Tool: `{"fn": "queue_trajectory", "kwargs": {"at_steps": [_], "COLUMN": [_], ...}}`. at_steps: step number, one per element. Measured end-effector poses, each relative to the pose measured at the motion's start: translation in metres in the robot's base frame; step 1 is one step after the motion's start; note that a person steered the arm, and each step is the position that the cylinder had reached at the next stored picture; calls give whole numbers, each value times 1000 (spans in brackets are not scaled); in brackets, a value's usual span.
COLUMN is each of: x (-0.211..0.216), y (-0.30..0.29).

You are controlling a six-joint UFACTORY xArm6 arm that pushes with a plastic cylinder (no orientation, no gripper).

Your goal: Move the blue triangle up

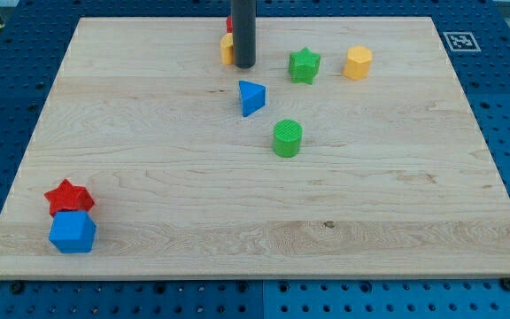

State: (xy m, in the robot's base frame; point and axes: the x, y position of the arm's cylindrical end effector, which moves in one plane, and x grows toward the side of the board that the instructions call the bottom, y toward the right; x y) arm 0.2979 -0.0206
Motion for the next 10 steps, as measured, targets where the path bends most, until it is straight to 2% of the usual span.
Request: {"fn": "queue_trajectory", "kwargs": {"at_steps": [1,2,3,4,5,8,10], "x": [0,28,74,101,101,101,88], "y": [-11,-71,-91,-28,3,64,59]}}
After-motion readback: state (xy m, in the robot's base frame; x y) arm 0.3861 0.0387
